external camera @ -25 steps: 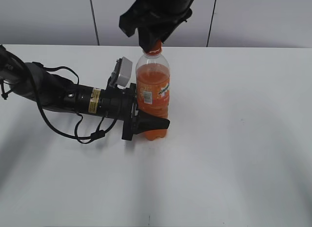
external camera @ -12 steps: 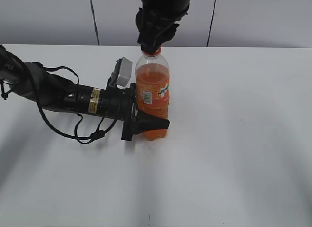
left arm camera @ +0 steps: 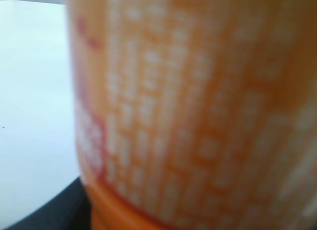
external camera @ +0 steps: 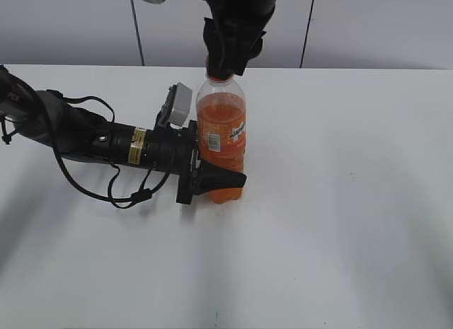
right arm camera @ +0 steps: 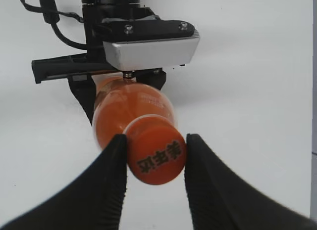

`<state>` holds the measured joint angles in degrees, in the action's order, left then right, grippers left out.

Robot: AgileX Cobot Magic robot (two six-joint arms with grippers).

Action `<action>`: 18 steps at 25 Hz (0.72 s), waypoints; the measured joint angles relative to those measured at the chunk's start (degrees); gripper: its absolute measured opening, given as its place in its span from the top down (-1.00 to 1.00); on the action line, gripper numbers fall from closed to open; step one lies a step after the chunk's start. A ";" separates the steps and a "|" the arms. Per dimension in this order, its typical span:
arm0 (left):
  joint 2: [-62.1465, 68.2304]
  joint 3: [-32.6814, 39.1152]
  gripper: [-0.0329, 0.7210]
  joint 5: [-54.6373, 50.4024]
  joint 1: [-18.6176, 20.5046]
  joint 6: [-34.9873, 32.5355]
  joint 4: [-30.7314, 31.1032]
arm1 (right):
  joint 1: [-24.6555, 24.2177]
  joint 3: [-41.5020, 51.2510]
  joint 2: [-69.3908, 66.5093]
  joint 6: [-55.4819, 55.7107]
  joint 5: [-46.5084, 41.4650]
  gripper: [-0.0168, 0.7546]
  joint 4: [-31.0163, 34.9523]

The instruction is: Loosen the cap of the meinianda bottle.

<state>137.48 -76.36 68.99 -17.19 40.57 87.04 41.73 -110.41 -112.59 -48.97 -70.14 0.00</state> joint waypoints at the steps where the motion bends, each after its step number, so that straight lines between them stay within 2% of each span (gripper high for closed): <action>1: 0.00 0.00 -0.17 0.00 0.00 0.00 0.00 | 0.00 0.00 0.02 -1.26 0.00 0.26 0.52; 12: 0.00 0.00 -0.17 0.11 0.07 -0.27 0.16 | 0.00 0.00 0.07 -14.73 0.00 0.26 0.90; 18: 0.00 0.00 -0.17 0.20 0.07 -0.35 0.23 | 0.00 0.00 0.07 -16.99 0.00 0.26 1.38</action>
<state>137.48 -76.36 69.19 -17.12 40.22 87.27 41.73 -110.41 -112.52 -65.96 -70.14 1.38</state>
